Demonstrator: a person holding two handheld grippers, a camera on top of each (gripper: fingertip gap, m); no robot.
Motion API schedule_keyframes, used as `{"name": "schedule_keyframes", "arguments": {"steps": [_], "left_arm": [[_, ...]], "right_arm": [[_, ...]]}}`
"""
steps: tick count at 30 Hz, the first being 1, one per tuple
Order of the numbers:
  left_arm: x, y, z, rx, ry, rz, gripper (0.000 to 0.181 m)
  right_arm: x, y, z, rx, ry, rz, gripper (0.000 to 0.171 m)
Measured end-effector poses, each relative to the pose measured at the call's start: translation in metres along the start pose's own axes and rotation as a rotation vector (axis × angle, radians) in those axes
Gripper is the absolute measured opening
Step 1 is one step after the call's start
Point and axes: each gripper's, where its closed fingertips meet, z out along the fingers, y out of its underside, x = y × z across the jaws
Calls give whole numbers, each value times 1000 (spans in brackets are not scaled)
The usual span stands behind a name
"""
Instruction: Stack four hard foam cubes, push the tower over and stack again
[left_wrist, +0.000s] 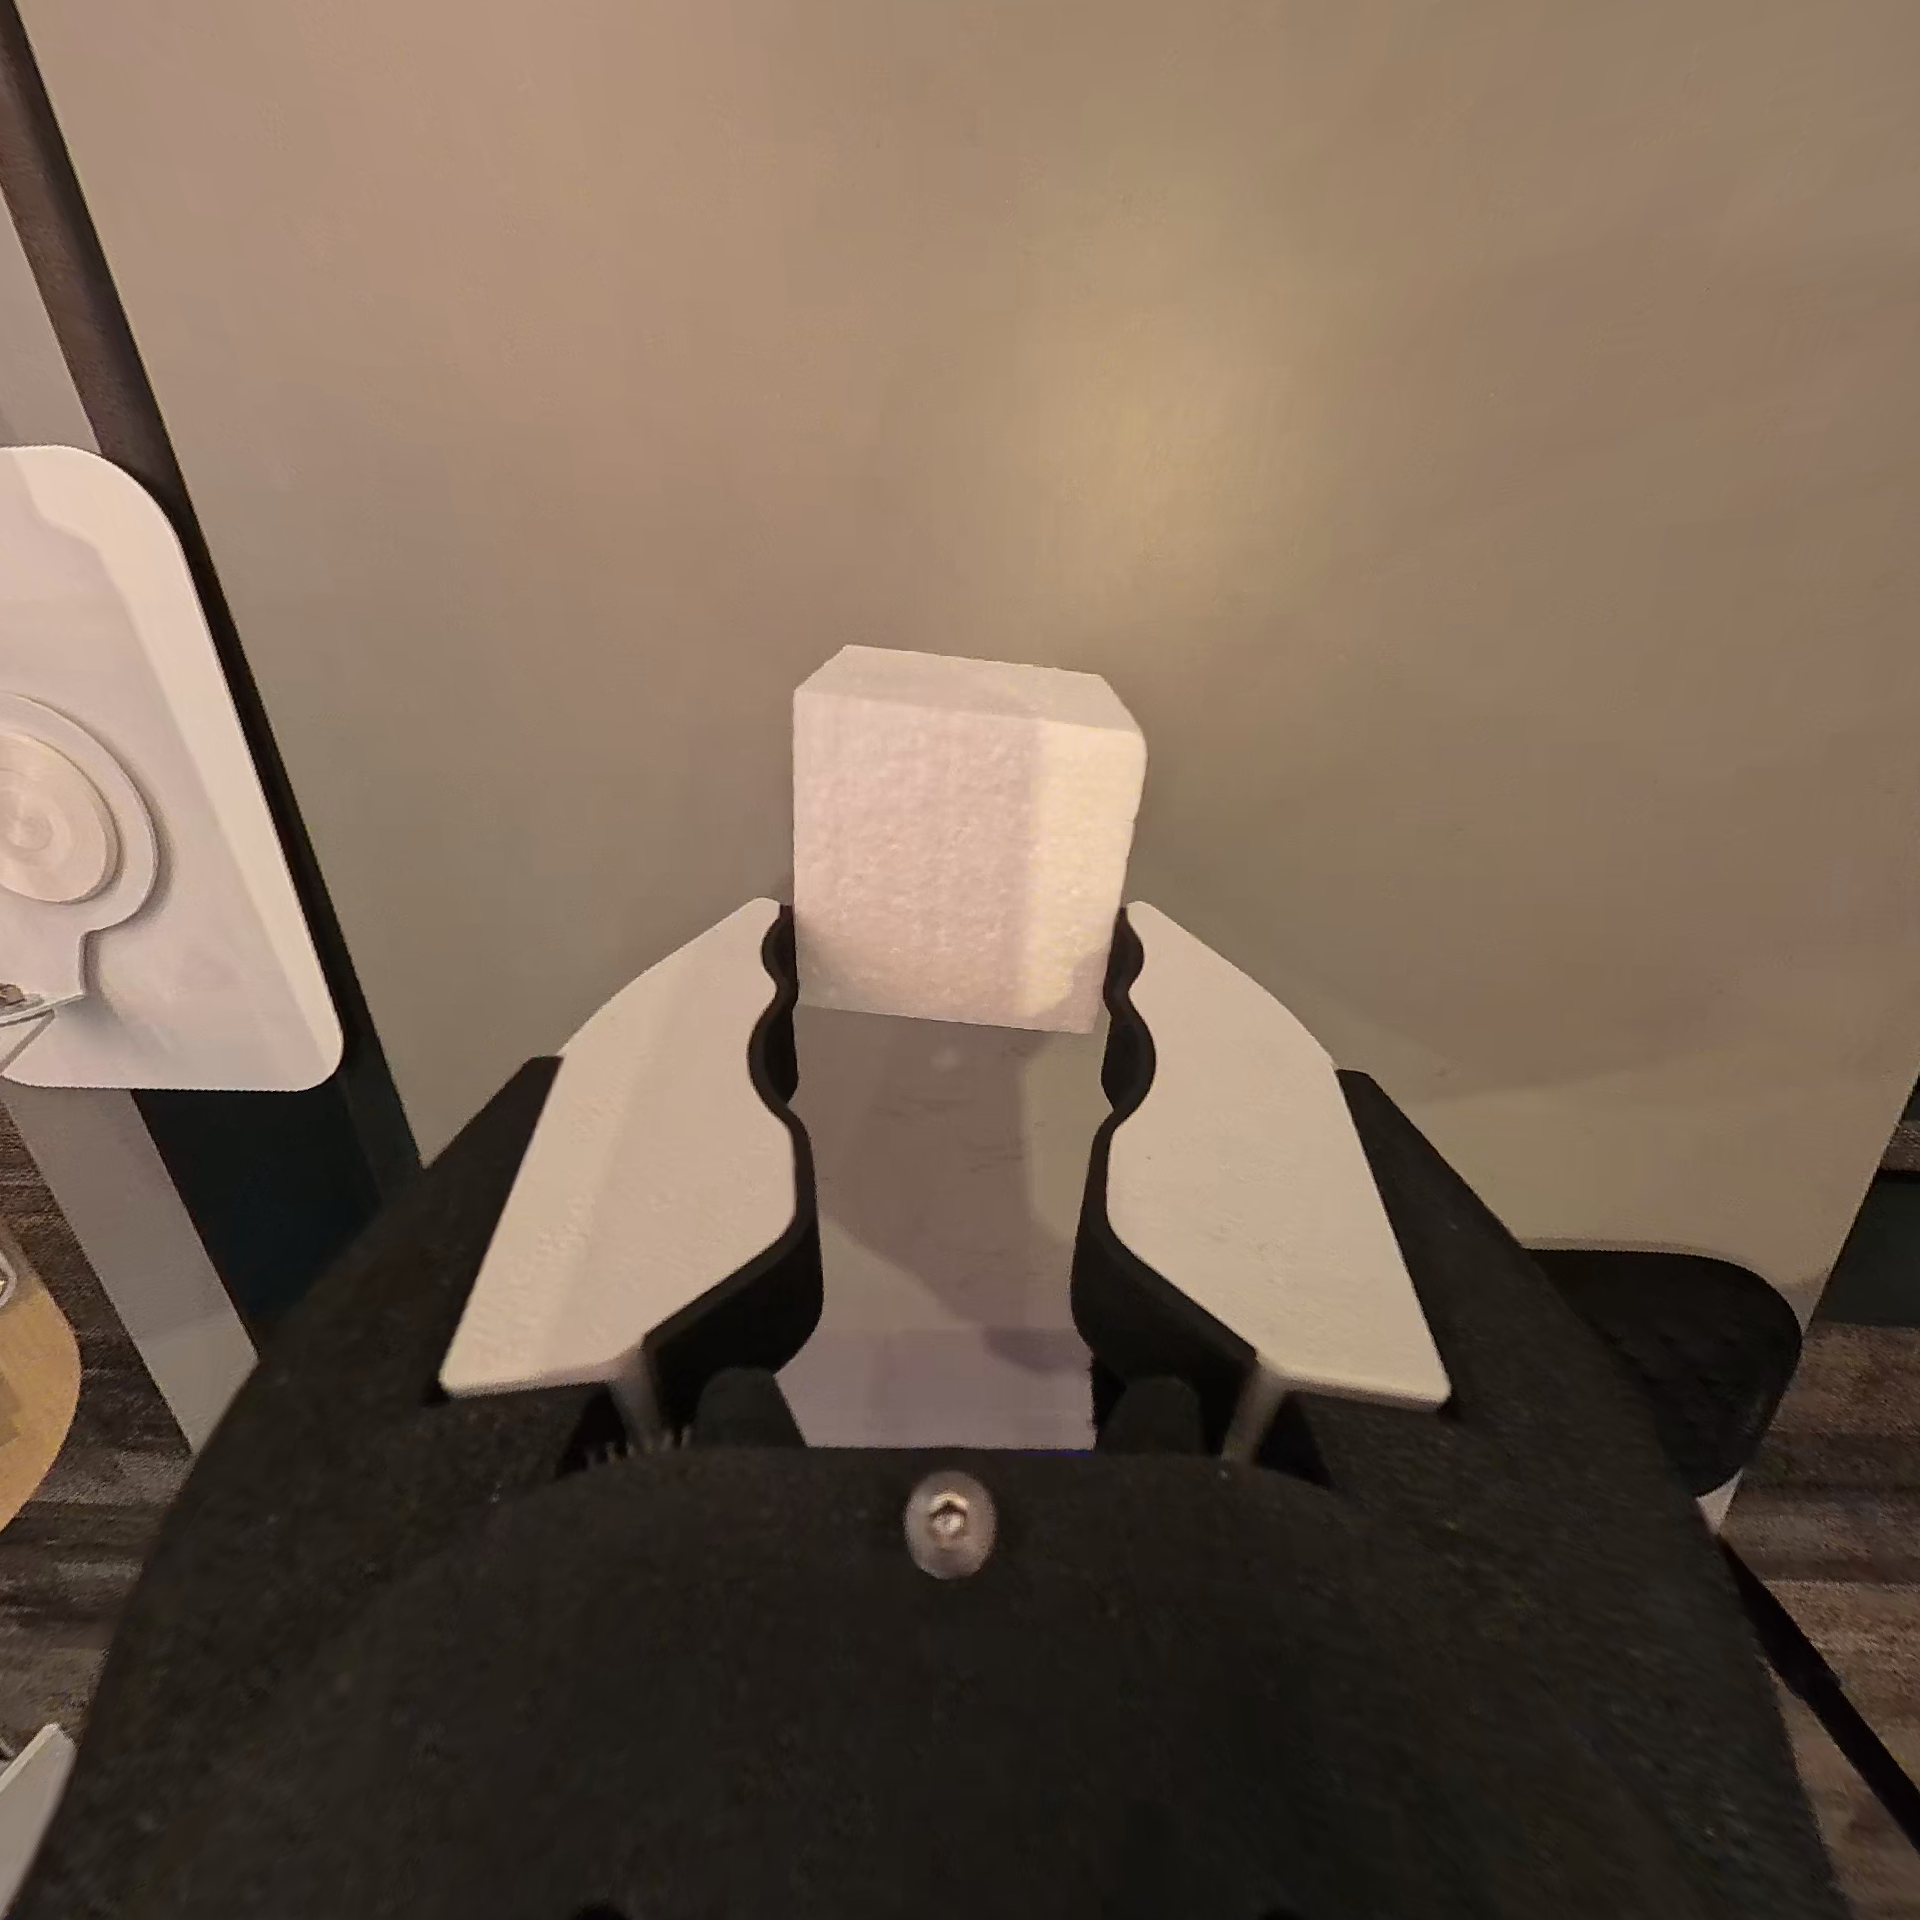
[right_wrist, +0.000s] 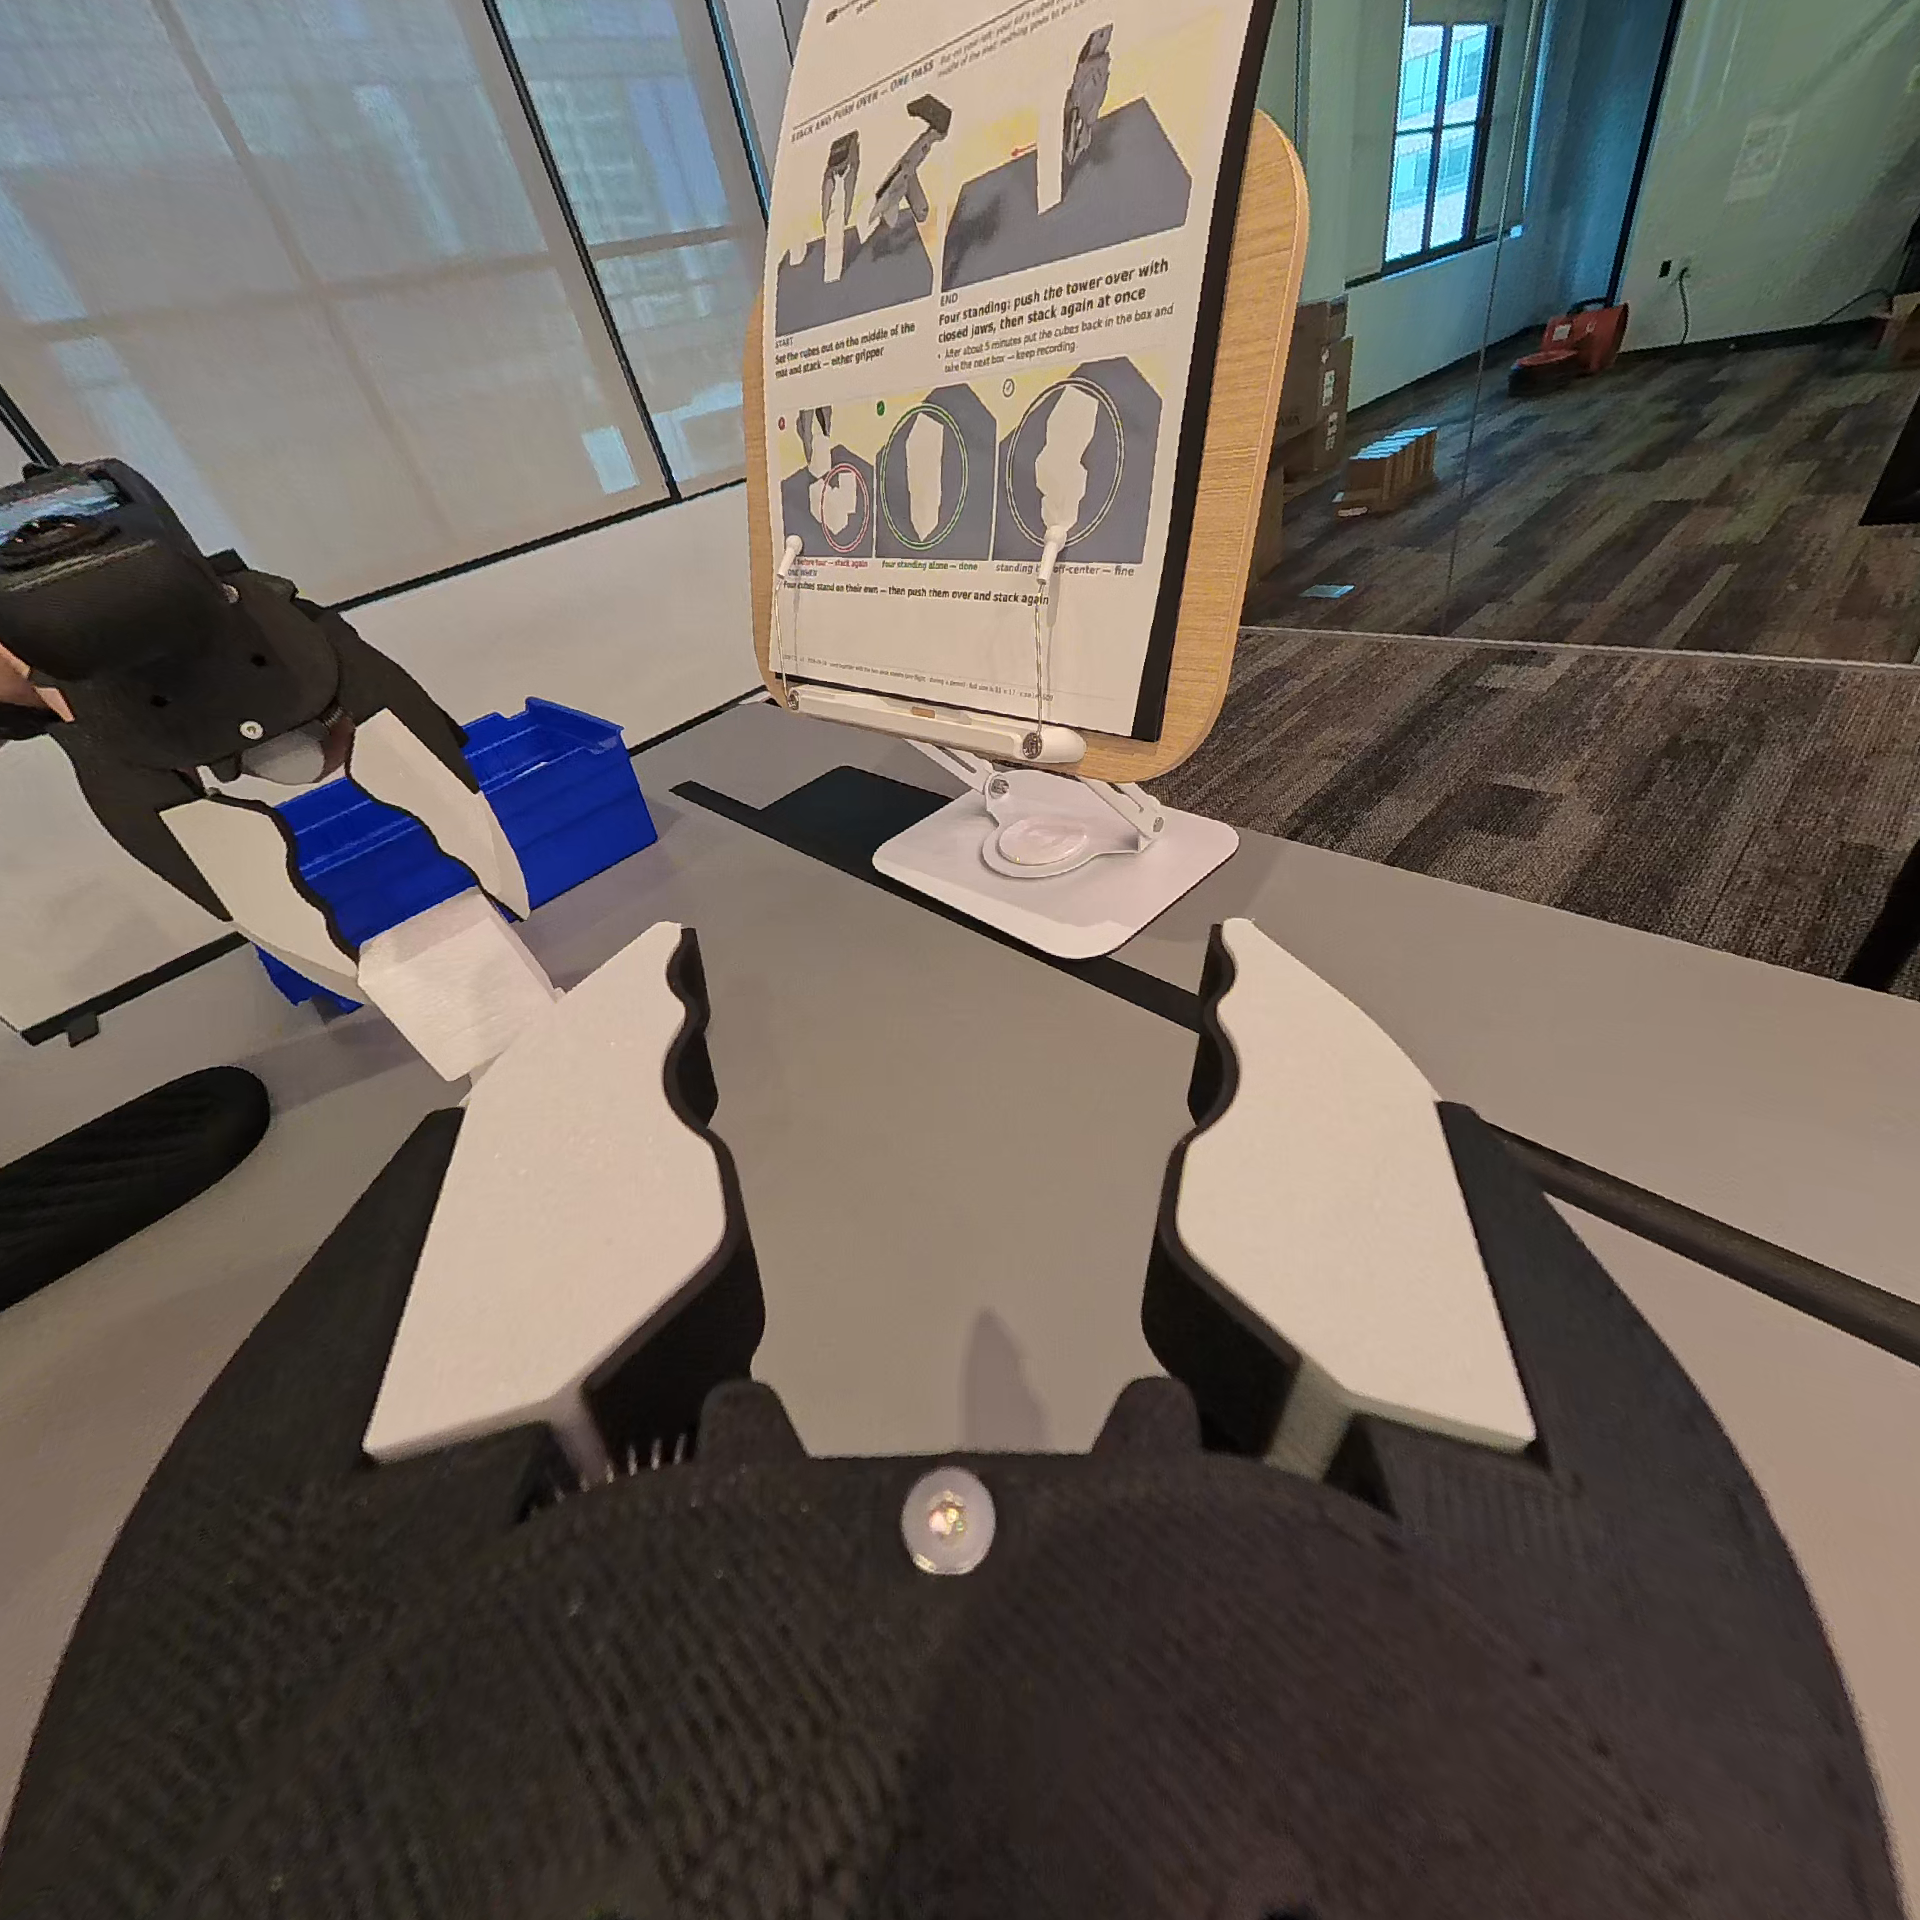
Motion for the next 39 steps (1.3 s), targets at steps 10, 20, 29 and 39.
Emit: {"name": "schedule_keyframes", "arguments": {"steps": [10,20,29,39], "left_arm": [[-5,-1,6,-39,-7,-3,57],[-9,-3,2,-30,-32,-8,78],[-70,55,-131,331,-334,-310,76],[-119,374,-111,127,-497,-1211,69]], "right_arm": [[0,-2,-1,8,-4,2,91],[5,-2,-7,24,-1,21,91],[15,-3,-21,64,16,61,91],[22,7,-14,7,58,40,91]]}}
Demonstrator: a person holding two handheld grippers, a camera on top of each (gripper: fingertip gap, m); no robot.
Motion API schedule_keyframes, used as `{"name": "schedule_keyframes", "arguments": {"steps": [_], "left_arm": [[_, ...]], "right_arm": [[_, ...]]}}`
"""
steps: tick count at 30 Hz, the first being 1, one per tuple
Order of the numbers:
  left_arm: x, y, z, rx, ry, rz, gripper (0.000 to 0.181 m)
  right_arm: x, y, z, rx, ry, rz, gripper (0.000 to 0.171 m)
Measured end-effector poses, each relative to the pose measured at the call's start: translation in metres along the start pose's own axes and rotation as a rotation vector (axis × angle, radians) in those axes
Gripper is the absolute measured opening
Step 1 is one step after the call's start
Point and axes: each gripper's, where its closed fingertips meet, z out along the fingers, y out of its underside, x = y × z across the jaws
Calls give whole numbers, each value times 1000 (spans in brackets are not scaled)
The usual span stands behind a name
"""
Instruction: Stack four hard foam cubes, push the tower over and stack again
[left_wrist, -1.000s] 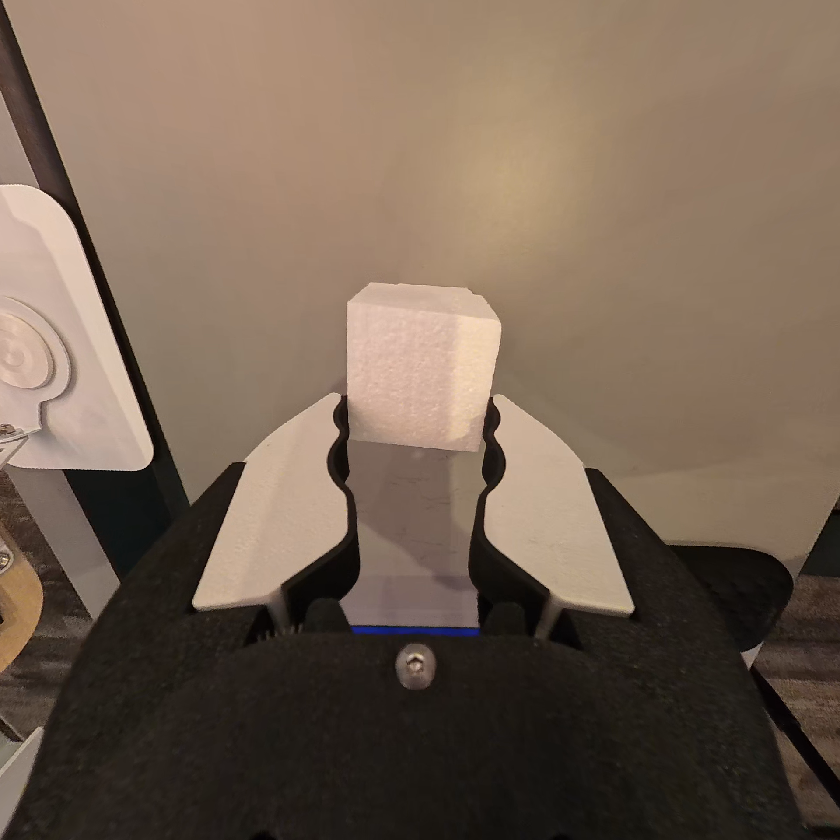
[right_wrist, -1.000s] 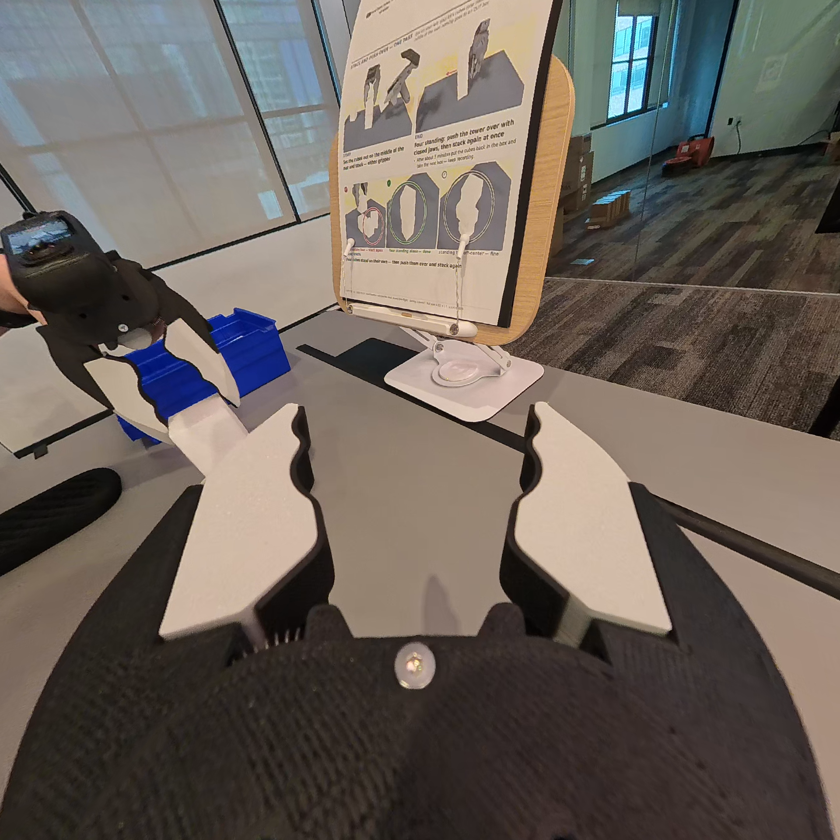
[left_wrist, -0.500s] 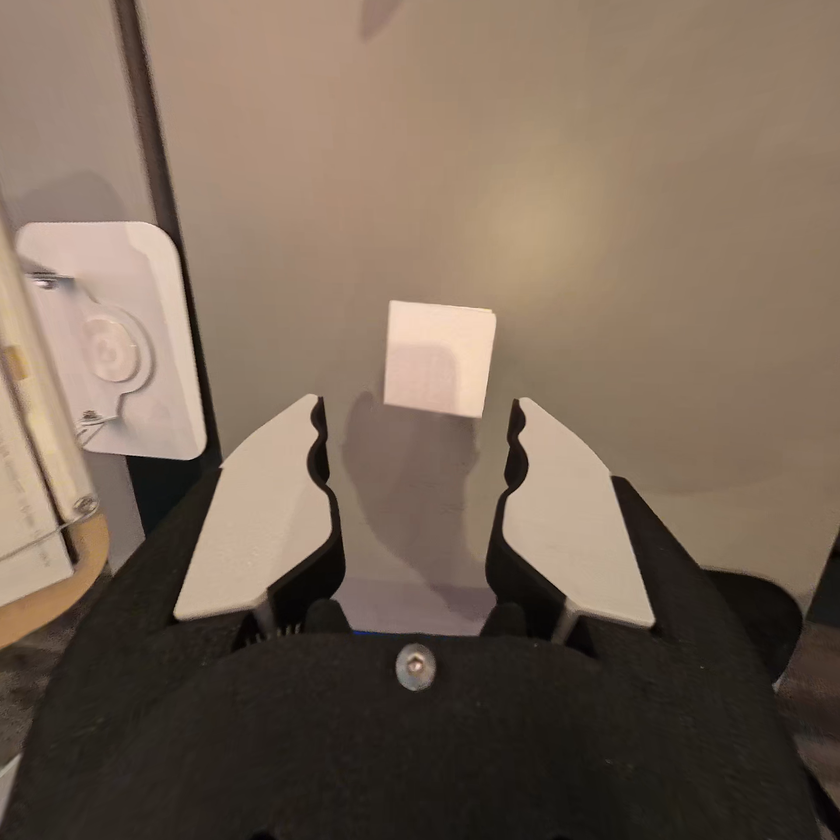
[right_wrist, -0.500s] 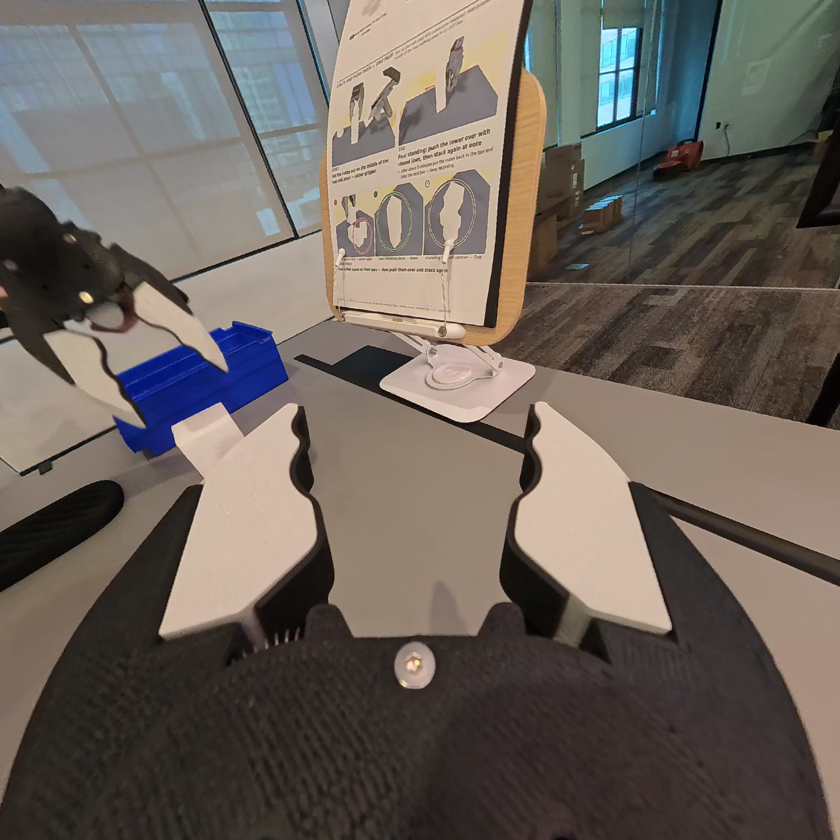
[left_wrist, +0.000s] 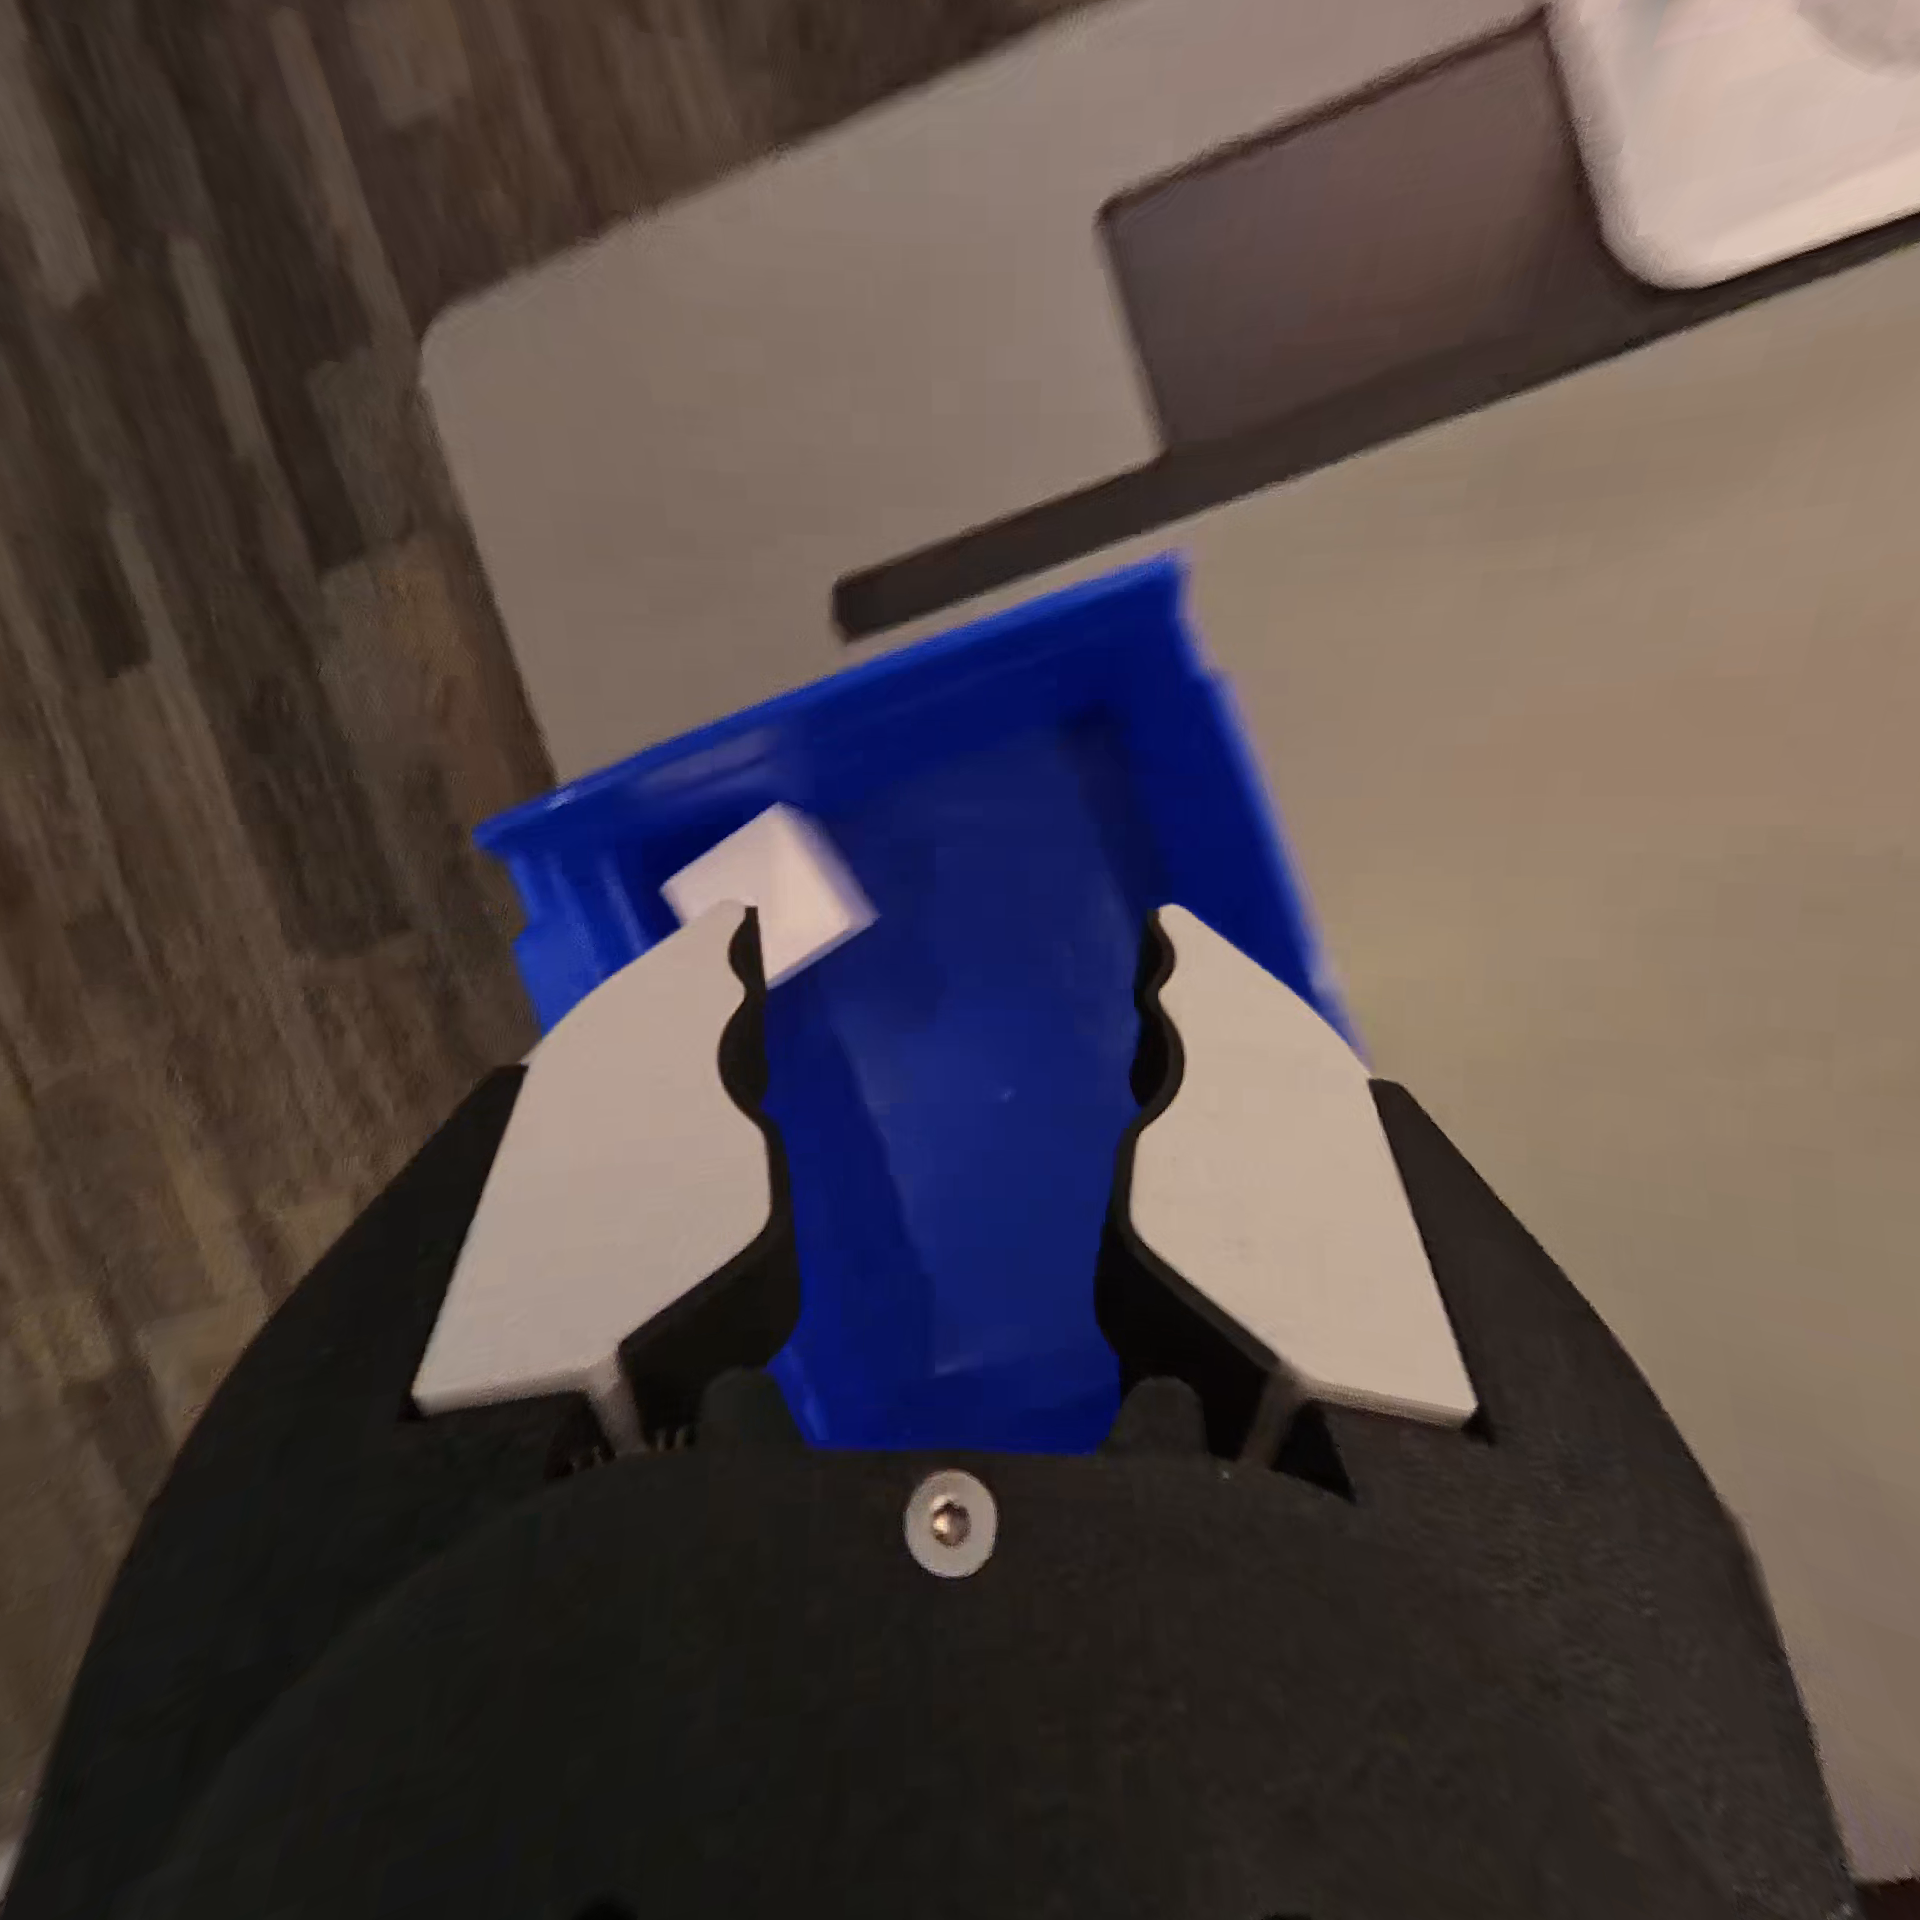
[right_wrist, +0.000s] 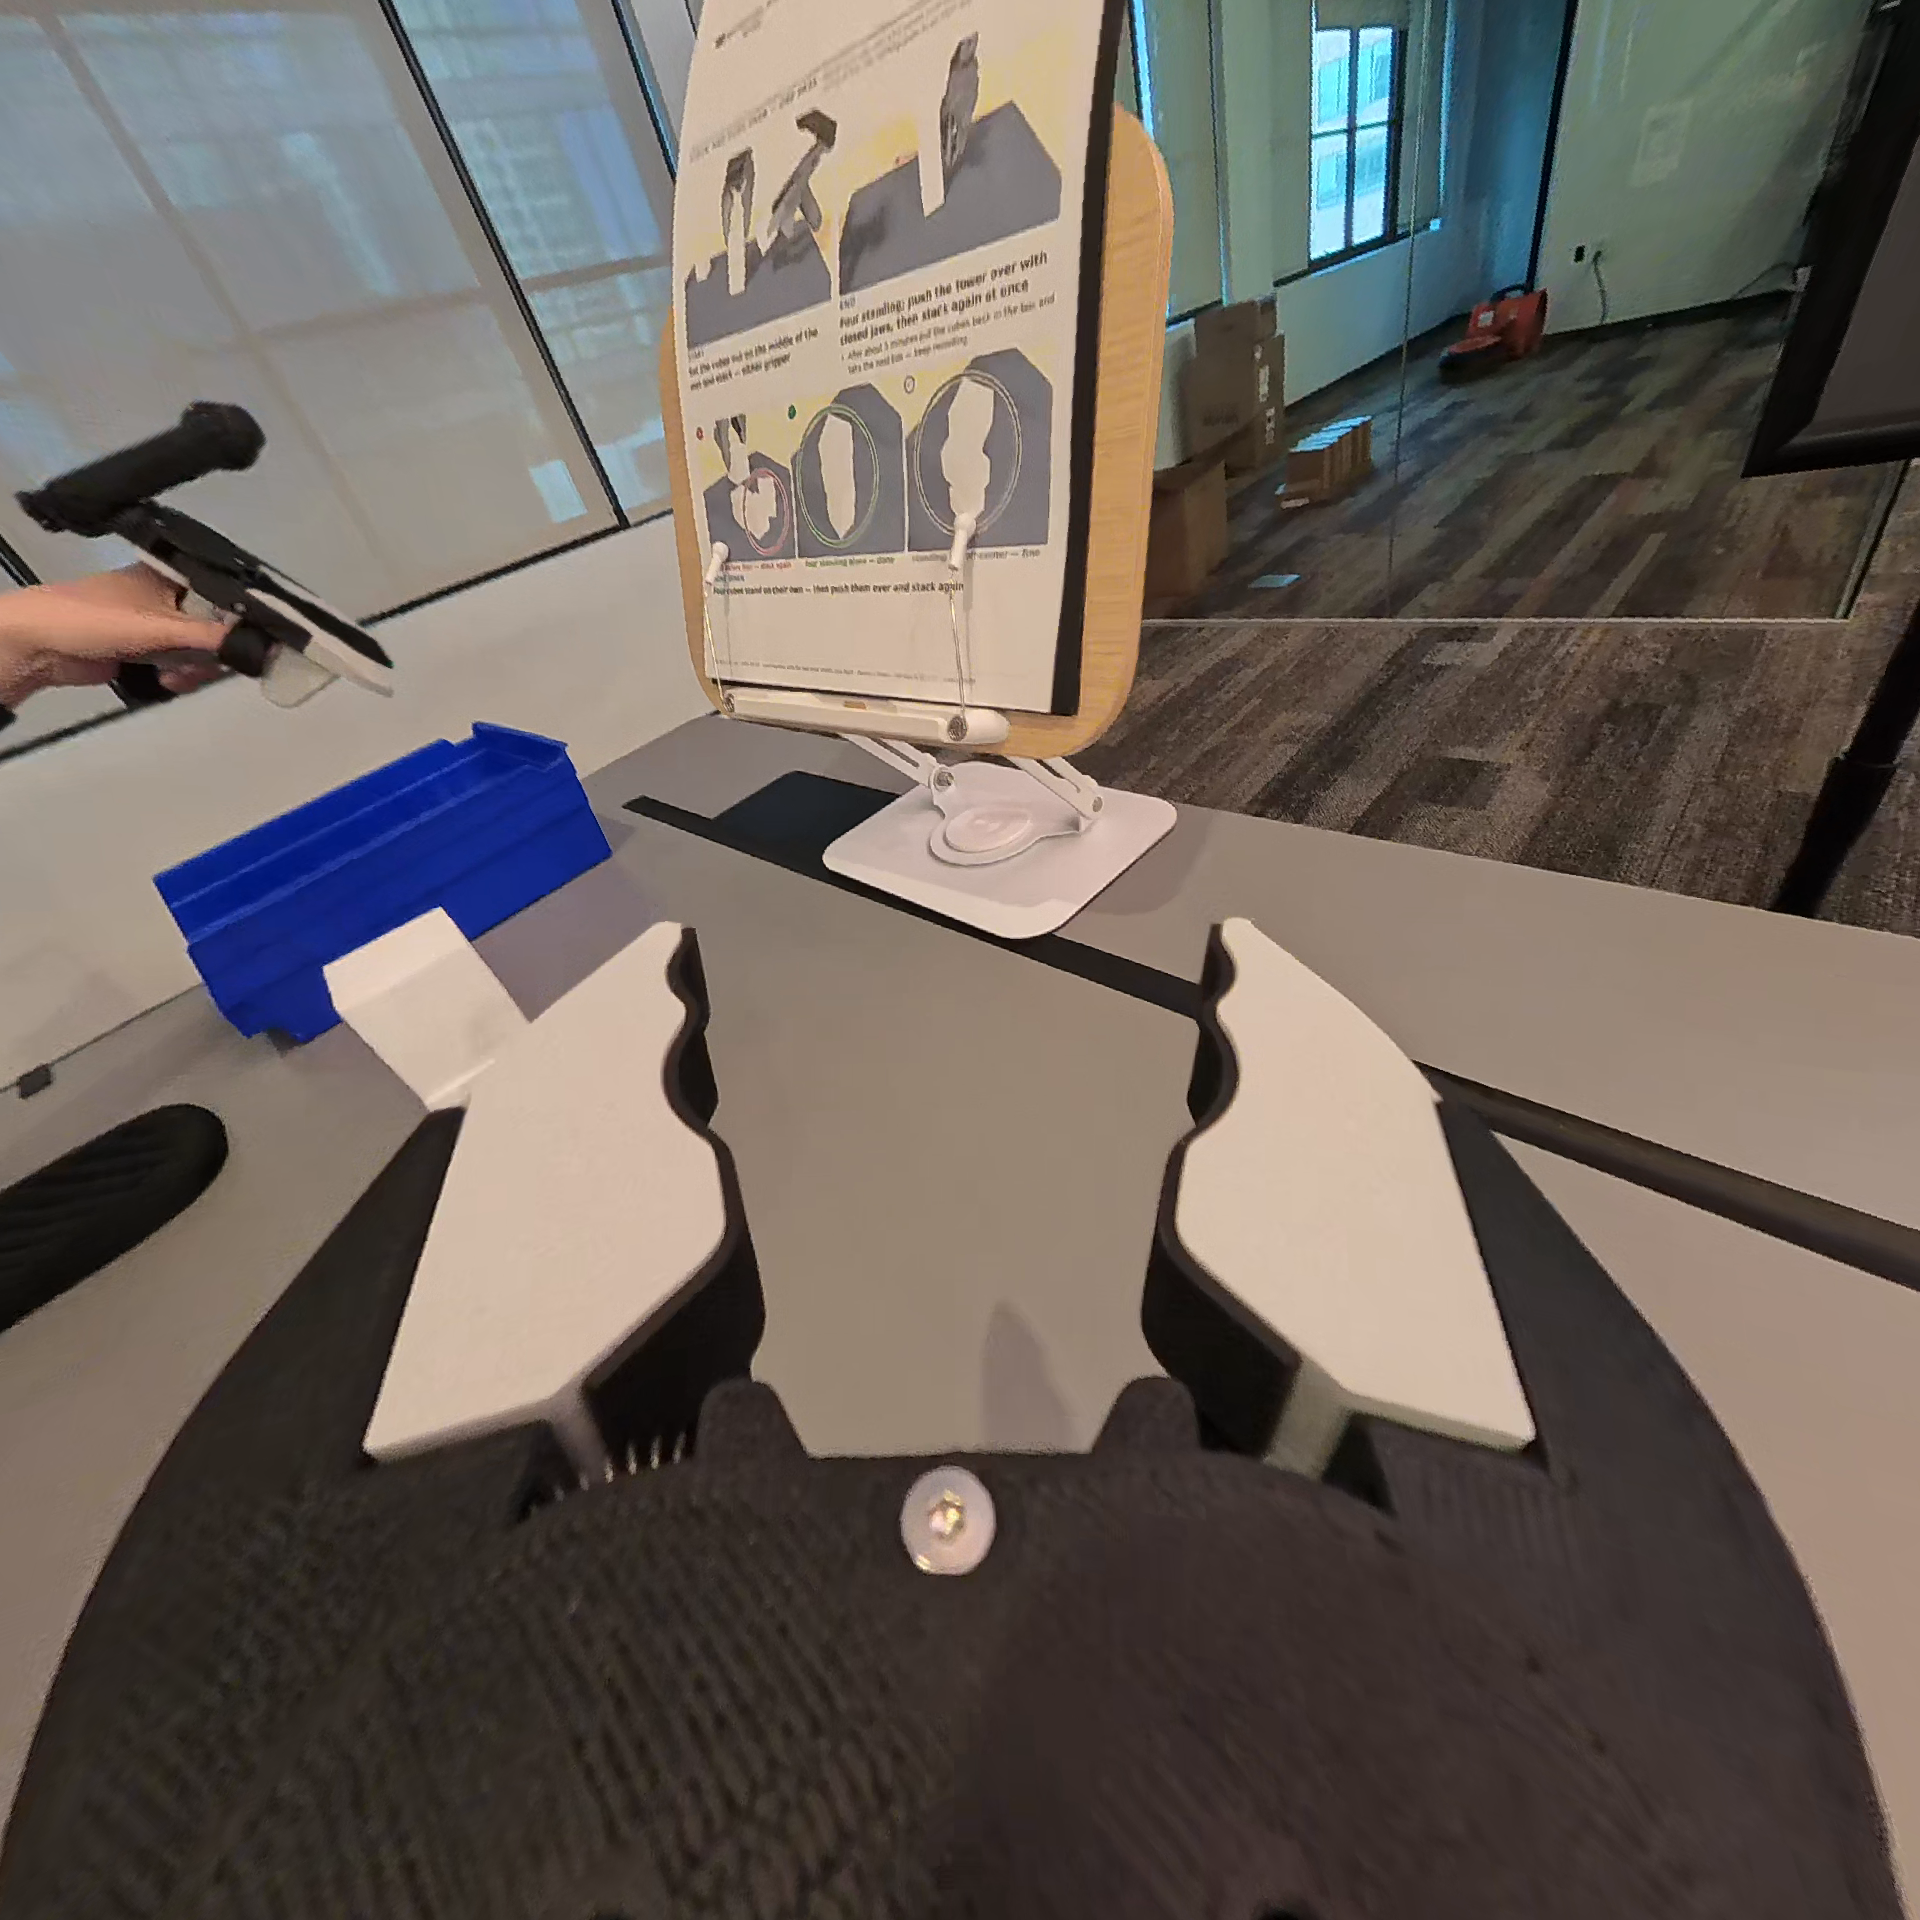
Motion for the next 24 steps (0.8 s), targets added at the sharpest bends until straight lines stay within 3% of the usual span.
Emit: {"name": "schedule_keyframes", "arguments": {"steps": [4,10,24], "left_arm": [[-44,42,46,-139,-91,-170,76],[-61,55,81,-222,-80,-447,77],[-60,69,119,-315,-85,-524,77]], "right_arm": [[6,6,5,-29,29,-10,91],[12,16,10,-72,58,-15,91],[0,18,19,-106,41,-52,91]]}}
